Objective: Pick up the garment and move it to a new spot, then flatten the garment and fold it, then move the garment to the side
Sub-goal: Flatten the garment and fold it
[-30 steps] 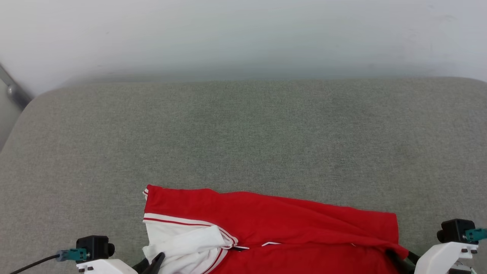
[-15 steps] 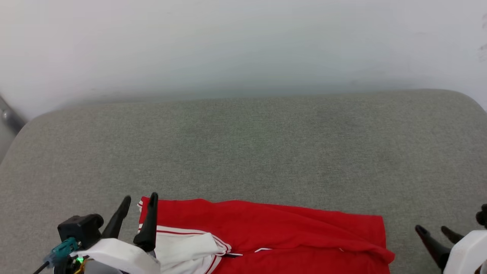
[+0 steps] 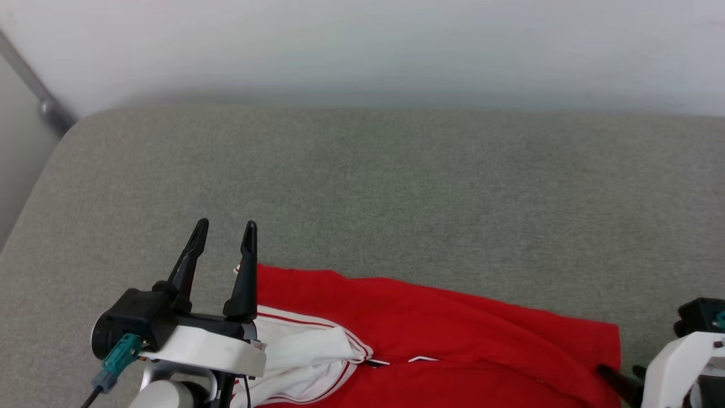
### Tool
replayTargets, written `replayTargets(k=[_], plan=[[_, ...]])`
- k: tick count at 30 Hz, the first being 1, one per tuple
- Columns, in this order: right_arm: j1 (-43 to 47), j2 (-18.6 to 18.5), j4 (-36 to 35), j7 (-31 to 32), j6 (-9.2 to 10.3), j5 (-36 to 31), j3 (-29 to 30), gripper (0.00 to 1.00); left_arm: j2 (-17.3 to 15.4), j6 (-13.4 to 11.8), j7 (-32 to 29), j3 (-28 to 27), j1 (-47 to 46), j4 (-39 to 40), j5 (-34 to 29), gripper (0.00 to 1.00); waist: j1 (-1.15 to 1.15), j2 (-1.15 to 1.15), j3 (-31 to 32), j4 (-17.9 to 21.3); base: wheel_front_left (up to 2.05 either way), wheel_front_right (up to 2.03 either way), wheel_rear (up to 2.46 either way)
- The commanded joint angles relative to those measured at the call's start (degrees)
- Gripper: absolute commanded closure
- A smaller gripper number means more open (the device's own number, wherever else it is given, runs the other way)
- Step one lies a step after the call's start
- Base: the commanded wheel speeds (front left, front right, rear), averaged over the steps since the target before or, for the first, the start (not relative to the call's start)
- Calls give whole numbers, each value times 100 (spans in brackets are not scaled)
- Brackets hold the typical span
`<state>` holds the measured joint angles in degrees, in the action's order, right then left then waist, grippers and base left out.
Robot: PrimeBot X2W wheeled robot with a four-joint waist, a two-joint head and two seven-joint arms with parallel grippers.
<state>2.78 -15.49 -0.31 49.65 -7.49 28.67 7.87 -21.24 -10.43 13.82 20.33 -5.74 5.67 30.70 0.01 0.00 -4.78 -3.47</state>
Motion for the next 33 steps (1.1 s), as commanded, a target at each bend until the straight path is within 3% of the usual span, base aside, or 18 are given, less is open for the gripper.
replayTargets(k=[1, 9, 10, 22, 27, 33], plan=[[-113, 109, 158, 46, 1, -20, -63, 0, 19, 33, 45, 53, -131, 49, -114, 0, -1, 0, -264, -174, 0, 0, 0], [-219, 294, 994, 135, 0, 186, -421, 0, 23, 127, 96, 106, -317, 94, -275, 0, -1, 0, -460, -242, 0, 0, 0], [-241, 295, 1075, 145, -1, 234, -501, 100, 22, 134, 102, 102, -331, 92, -281, 0, -1, 0, -457, -236, 0, 0, 0], [-891, -261, 1007, -278, 1, 443, -500, 100, -14, 23, 92, 118, -72, -98, -333, 0, -1, 0, -182, -19, 0, 0, 0], [-1170, -432, 1120, -247, 2, 246, 71, 100, -5, -47, 89, 137, 35, -161, -337, 0, -1, 0, -97, 107, 0, 0, 0], [-1269, -450, 1153, -46, 2, -141, 1245, 100, 11, -64, 70, 212, 101, -251, -336, 0, -1, 0, -8, 207, 0, 0, 0]])
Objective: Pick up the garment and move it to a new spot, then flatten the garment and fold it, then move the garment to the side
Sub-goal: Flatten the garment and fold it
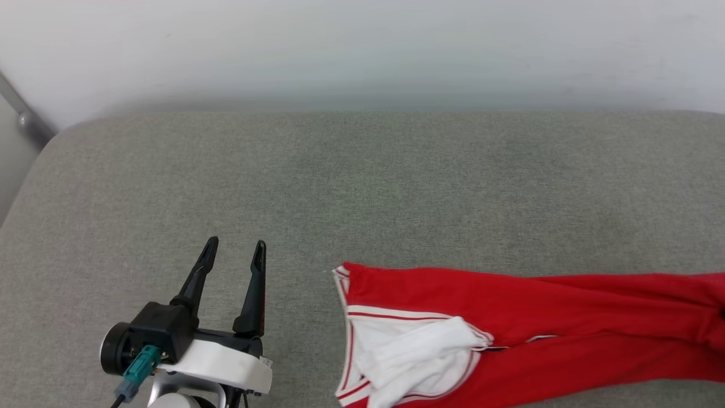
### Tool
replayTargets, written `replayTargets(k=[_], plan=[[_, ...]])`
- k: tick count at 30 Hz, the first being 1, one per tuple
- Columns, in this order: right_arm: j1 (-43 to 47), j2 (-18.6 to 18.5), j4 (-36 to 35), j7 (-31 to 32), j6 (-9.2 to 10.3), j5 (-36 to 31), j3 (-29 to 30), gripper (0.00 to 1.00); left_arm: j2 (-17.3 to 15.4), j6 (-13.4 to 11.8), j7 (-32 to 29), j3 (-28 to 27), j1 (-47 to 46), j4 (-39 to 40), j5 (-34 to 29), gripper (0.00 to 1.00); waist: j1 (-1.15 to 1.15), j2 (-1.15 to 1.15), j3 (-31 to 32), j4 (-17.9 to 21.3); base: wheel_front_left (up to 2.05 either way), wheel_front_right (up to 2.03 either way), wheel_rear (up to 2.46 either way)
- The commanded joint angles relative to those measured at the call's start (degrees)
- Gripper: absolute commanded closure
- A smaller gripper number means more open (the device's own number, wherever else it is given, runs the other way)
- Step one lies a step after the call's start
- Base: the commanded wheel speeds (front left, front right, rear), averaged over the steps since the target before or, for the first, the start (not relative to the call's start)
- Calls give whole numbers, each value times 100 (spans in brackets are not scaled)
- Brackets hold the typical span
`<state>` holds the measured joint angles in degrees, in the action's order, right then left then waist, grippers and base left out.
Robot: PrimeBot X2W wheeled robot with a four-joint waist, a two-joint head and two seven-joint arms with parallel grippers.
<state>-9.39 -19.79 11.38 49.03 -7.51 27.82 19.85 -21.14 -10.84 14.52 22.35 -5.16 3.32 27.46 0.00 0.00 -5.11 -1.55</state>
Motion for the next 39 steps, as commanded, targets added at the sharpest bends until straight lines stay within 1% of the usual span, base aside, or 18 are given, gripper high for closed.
replayTargets(k=[1, 4, 6, 9, 12, 14, 16, 19, 22, 25, 28, 29, 31, 32, 35, 37, 39], plan=[[-57, -7, -42, 77, 3, -103, 203, 100, 7, -24, -5, 25, 54, -32, -12, 0, 0, 0, 36, 30, 0, 0, 0], [-103, 204, -108, 354, 3, -98, 435, 100, 8, -35, -4, 37, 79, -69, -7, 0, 0, 0, 81, 88, 0, 0, 0], [-175, 527, -160, 647, 3, 161, 501, 100, 14, -26, -2, 51, 94, -91, 5, 0, 0, 0, 115, 115, 0, 0, 0], [-210, 1037, -269, 1150, 3, 653, 434, 100, 9, -17, -13, 81, 97, -116, 9, 0, 0, 0, 160, 137, 0, 0, 0], [-191, 1455, -413, 1510, 3, 1227, 248, 100, 6, 5, -36, 117, 81, -145, 14, 0, 0, 0, 215, 126, 0, 0, 0], [-113, 1606, -447, 1666, 3, 1617, 30, 100, 3, 15, -53, 151, 57, -164, 14, 0, 0, 0, 242, 99, 0, 0, 0], [-55, 1681, -433, 1731, 3, 2003, -278, 100, 0, 40, -79, 187, 22, -180, 12, 0, 0, 0, 255, 57, 0, 0, 0], [-69, 1702, -211, 1556, 3, 2780, -857, 100, -1, 61, -118, 229, -26, -194, 8, 0, 0, 0, 264, -19, 0, 0, 0], [-171, 1692, 30, 1110, 3, 3511, -1562, 100, -11, 70, -145, 247, -63, -199, 8, 0, 0, 0, 236, -99, 0, 0, 0], [-335, 1694, 263, 582, 3, 3912, -2272, 100, -13, 81, -152, 266, -106, -199, 16, 0, 0, 0, 187, -172, 0, 0, 0], [-482, 1694, 559, 72, 3, 3964, -2903, 100, -8, 93, -156, 285, -122, -224, 22, 0, 0, 0, 152, -232, 0, 0, 0], [-536, 1694, 632, -66, 3, 3978, -3080, 73, -3, 87, -161, 290, -129, -234, 22, 0, 0, 0, 140, -252, 0, 0, 0], [-604, 1693, 798, -269, 3, 4029, -3366, 51, 7, 90, -153, 295, -148, -248, 32, 0, 0, 0, 129, -284, 0, 0, 0], [-648, 1691, 849, -368, 3, 3983, -3480, 0, 11, 83, -147, 291, -150, -256, 35, 0, 0, 0, 125, -293, 0, 0, 0], [-743, 1685, 941, -581, 3, 3860, -3713, 0, 11, 66, -126, 276, -135, -282, 38, 0, 0, 0, 130, -296, 0, 0, 0], [-815, 1553, 830, -691, 3, 3717, -3851, 0, 6, 45, -114, 265, -105, -291, 52, 0, 0, 0, 138, -278, 0, 0, 0], [-881, 1347, 610, -930, 3, 3493, -3944, 0, -2, 36, -108, 257, -75, -293, 59, 0, 0, 0, 152, -252, 0, 0, 0]])
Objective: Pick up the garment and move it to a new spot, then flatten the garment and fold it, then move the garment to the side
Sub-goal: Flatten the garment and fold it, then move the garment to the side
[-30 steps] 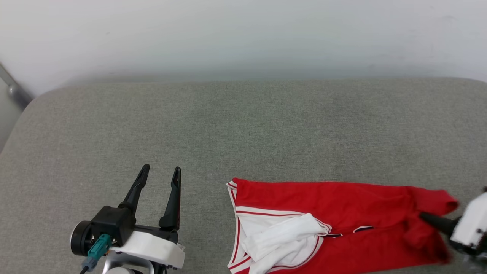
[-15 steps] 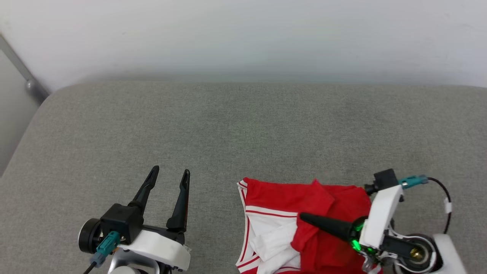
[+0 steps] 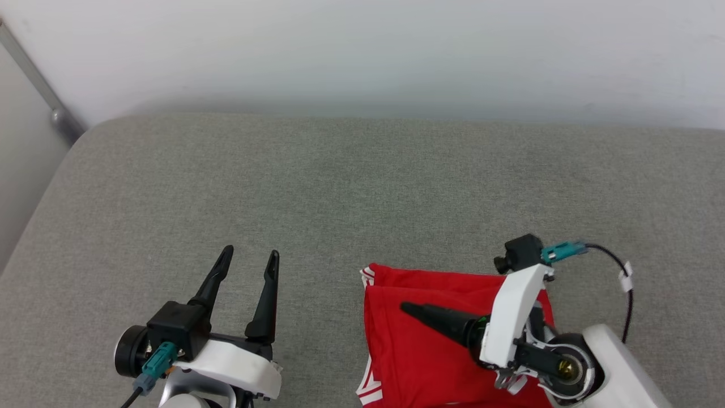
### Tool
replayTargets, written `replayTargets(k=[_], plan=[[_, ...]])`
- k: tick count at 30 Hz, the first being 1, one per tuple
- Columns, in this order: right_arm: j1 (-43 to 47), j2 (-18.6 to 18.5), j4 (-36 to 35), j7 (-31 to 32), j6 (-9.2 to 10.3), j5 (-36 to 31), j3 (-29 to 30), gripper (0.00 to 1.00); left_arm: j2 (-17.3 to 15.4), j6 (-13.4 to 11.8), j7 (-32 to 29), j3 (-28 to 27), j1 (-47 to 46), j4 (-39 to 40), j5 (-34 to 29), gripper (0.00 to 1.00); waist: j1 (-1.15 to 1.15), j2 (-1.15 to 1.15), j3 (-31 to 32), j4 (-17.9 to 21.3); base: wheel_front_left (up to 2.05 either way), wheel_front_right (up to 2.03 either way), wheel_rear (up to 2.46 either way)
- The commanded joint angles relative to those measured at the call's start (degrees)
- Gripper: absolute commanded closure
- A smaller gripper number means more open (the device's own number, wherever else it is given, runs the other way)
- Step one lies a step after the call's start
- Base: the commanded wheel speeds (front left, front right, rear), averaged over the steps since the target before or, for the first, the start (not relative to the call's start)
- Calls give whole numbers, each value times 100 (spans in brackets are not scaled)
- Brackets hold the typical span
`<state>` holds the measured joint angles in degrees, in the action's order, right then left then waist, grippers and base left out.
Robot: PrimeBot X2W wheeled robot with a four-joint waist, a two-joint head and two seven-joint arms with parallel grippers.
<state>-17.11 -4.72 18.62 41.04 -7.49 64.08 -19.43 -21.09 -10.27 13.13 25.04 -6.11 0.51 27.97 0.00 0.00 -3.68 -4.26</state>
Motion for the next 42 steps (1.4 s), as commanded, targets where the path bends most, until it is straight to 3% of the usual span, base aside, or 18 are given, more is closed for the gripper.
replayTargets(k=[1, 5, 10, 14, 22, 30, 42], plan=[[-116, -278, -248, -281, 1, -277, -89, 0, -10, -29, 30, -18, 31, -14, 12, 0, 0, 0, 19, 38, 0, 0, 0], [-139, -967, -497, -1252, 1, -1589, -166, 0, -14, -79, 50, -57, 71, -27, 33, 0, 0, 0, 66, 156, 0, 0, 0], [206, -1331, -379, -2210, 1, -3034, 381, 0, -8, -122, 74, -99, 147, -61, 73, 0, 0, 0, 155, 305, 0, 0, 0], [566, -1370, -491, -3021, 1, -3905, 1155, 0, -28, -175, 97, -182, 231, -91, 111, 0, 0, 0, 229, 398, 0, 0, 0], [1385, -1080, -1418, -4087, 1, -4680, 1999, 0, -80, -227, 129, -290, 395, -174, 129, 0, 0, 0, 371, 513, 0, 0, 0], [2338, -580, -2524, -4114, 1, -5158, 2158, 0, -80, -296, 164, -284, 575, -273, 104, 0, 0, 0, 503, 525, 0, 0, 0], [2581, -275, -2956, -3836, 1, -5243, 2158, 0, -55, -343, 179, -388, 666, -223, 132, 0, 0, 0, 491, 576, 0, 0, 0]])
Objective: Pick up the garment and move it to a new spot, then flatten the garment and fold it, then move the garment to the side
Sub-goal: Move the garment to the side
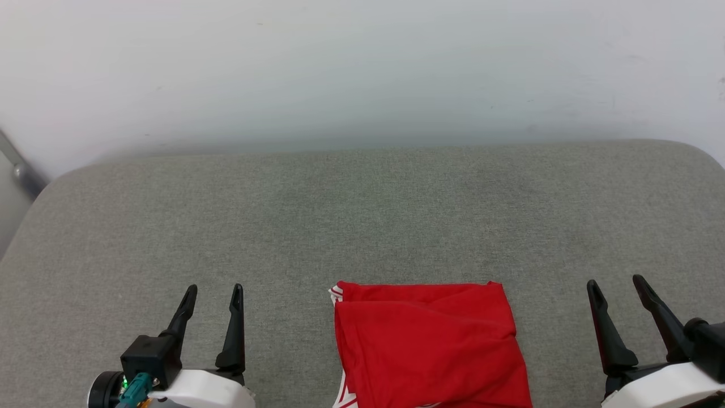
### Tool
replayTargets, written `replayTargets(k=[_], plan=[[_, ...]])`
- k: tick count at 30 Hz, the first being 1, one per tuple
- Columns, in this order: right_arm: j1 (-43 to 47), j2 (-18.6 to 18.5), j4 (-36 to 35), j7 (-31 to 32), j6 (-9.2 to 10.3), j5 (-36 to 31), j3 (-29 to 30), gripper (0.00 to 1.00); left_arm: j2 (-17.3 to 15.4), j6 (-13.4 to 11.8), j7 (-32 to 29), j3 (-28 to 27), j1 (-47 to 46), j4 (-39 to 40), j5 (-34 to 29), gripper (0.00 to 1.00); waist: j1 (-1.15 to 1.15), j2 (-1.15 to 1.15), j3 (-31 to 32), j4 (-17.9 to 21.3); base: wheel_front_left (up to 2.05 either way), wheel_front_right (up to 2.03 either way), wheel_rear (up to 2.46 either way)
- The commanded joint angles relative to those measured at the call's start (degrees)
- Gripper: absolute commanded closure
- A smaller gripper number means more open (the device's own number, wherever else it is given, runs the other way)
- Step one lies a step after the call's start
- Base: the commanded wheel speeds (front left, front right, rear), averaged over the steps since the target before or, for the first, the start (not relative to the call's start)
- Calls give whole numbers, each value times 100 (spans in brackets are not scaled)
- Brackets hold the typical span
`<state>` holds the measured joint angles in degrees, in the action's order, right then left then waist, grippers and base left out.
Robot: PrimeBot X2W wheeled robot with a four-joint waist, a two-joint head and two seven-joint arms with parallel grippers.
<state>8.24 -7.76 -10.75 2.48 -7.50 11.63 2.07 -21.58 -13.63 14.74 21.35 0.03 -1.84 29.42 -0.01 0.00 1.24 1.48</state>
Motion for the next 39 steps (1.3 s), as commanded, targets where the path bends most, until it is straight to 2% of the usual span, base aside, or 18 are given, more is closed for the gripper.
replayTargets(k=[1, 4, 8, 9, 12, 17, 20, 23, 27, 31, 36, 38, 39], plan=[[42, 35, -31, 35, 2, 14, 14, 0, 4, -17, 22, -32, 53, 15, -6, 0, 1, 0, -3, 5, 0, 0, 0], [44, 66, 24, 214, 2, 221, 142, 0, 24, -37, 23, -62, 53, 16, 14, 0, 1, 0, -10, 10, 0, 0, 0], [-95, -39, 315, 854, 2, 710, 684, 0, 55, -75, 34, -128, 25, 27, 22, 0, 1, 0, -41, -6, 0, 0, 0], [-218, -126, 507, 1193, 2, 961, 996, 0, 67, -74, 40, -168, -12, 47, 19, 0, 1, 0, -78, -44, 0, 0, 0], [-418, -345, 941, 1909, 2, 1340, 1458, 0, 92, -76, 43, -228, -53, 94, -19, 0, 1, 0, -162, -133, 0, 0, 0], [-710, -615, 1663, 3413, 1, 1929, 1815, 0, 150, -9, 52, -336, -194, 157, -60, 0, 1, 0, -403, -344, 0, 0, 0], [-880, -504, 2016, 4398, 1, 2402, 1915, 0, 203, 40, 54, -395, -287, 197, -122, 0, 1, 0, -552, -467, 0, 0, 0], [-1121, -198, 2148, 5175, 1, 3016, 1913, 0, 281, 90, 54, -436, -355, 202, -189, 0, 1, 0, -738, -586, 0, 0, 0], [-1369, 121, 2302, 5592, 1, 3465, 1841, 0, 388, 197, 49, -485, -508, 227, -275, 0, 1, 0, -1008, -720, 0, 0, 0], [-1669, 318, 2638, 5671, 2, 3821, 1676, 0, 489, 307, 50, -520, -643, 179, -365, 0, 1, 0, -1209, -834, 0, 0, 0], [-1847, 396, 3050, 5649, 7, 4072, 1355, 0, 588, 442, 50, -560, -744, 87, -457, 0, 1, 0, -1302, -922, 0, 0, 0], [-1835, 324, 3107, 5612, 8, 4047, 1120, 69, 590, 426, 50, -574, -735, 30, -539, 0, 1, 0, -1280, -923, 0, 0, 0], [-1851, 315, 3084, 5573, 7, 4104, 1033, 100, 608, 427, 50, -586, -726, 15, -553, 0, 1, 0, -1263, -913, 0, 0, 0]])
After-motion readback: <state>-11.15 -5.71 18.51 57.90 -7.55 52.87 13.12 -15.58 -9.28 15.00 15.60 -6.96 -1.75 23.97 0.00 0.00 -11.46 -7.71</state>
